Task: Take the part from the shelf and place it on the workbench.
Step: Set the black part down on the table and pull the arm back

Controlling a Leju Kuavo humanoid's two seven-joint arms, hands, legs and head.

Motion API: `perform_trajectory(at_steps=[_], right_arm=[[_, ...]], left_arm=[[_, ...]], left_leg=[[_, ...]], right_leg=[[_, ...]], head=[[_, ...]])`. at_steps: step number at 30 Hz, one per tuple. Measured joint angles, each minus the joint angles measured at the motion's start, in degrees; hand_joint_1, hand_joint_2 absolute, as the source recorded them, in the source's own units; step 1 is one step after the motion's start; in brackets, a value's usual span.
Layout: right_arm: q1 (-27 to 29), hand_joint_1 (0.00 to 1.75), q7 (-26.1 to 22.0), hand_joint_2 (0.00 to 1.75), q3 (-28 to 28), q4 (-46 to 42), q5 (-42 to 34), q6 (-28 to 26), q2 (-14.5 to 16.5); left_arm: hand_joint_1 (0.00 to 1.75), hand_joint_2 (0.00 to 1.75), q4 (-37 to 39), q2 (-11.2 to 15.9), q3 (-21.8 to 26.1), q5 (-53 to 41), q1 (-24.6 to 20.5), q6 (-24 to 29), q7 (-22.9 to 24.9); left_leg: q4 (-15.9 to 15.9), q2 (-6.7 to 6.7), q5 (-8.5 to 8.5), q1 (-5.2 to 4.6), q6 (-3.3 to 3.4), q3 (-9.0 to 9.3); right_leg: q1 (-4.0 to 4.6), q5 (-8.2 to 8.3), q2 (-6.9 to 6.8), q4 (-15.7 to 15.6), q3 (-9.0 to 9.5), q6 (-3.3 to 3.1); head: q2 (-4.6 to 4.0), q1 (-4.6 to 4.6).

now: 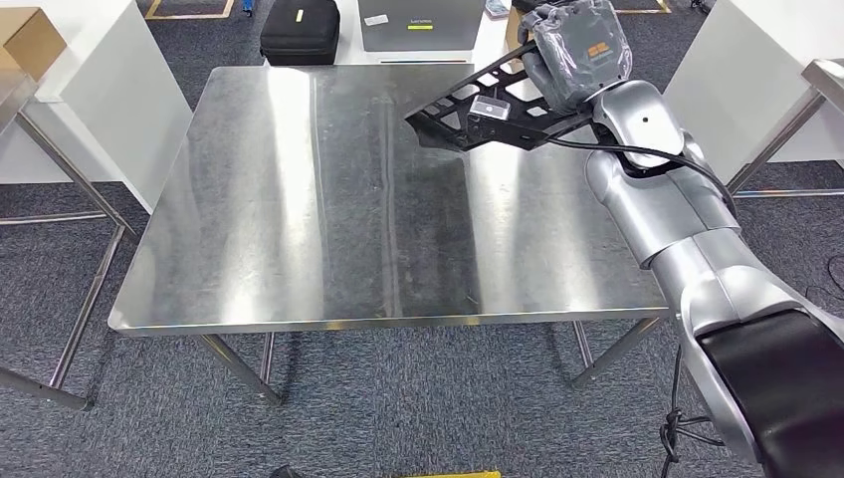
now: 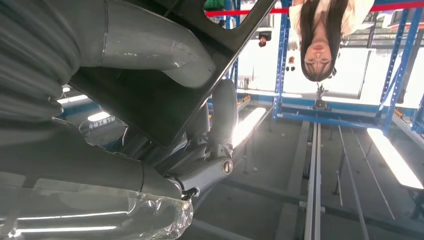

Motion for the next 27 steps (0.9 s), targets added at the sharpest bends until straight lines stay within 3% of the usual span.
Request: perform_trajectory(at_steps=[8,11,12,15,27], right_arm=[[0.00,1.75,0.09,1.75,0.46,0.33,0.21,-0.59,-0.04],[-0.04,0.44,0.10,1.75,0.48,0.38,0.21,-0.75,-0.04],[-0.09,0.00,0.09,1.75,0.49,0.39,0.21,-0.78,-0.04],[-0.42,0.00,0.02,1.75,0.50,0.44,0.18,-0.81,-0.04],[-1.64,0.00,-0.22,1.75,0.52,0.90,0.11,-0.73,0.04]], left_arm=[[0.00,1.75,0.00,-0.03,0.08,0.22,0.05,0.35,-0.08],[0.00,1.75,0.00,-0.02,0.10,0.55,0.06,0.03,-0.08],[0.00,1.31,0.00,-0.02,0.11,0.60,0.06,-0.15,-0.11],[0.00,0.00,0.00,-0.03,0.11,0.42,0.07,-0.33,-0.36],[0.00,0.00,0.00,-0.02,0.11,0.06,0.08,-0.34,0.38]], left_leg=[[0.01,0.02,0.04,0.06,0.05,0.01],[0.01,0.03,0.04,0.11,0.05,0.01],[0.01,0.03,0.04,0.12,0.04,0.01],[0.01,0.03,0.03,0.15,0.04,0.01],[0.00,0.02,0.04,0.16,0.04,0.02]], right_leg=[[-0.01,0.03,0.00,0.00,-0.03,0.29],[-0.01,0.03,0.00,0.01,-0.04,0.29],[-0.01,0.03,-0.01,0.01,-0.04,0.29],[-0.01,0.03,-0.01,0.01,-0.05,0.28],[-0.01,0.02,-0.01,0.02,-0.02,0.28]], head=[[0.00,-0.01],[0.00,-0.01],[0.00,-0.01],[0.00,-0.01],[0.00,0.01]])
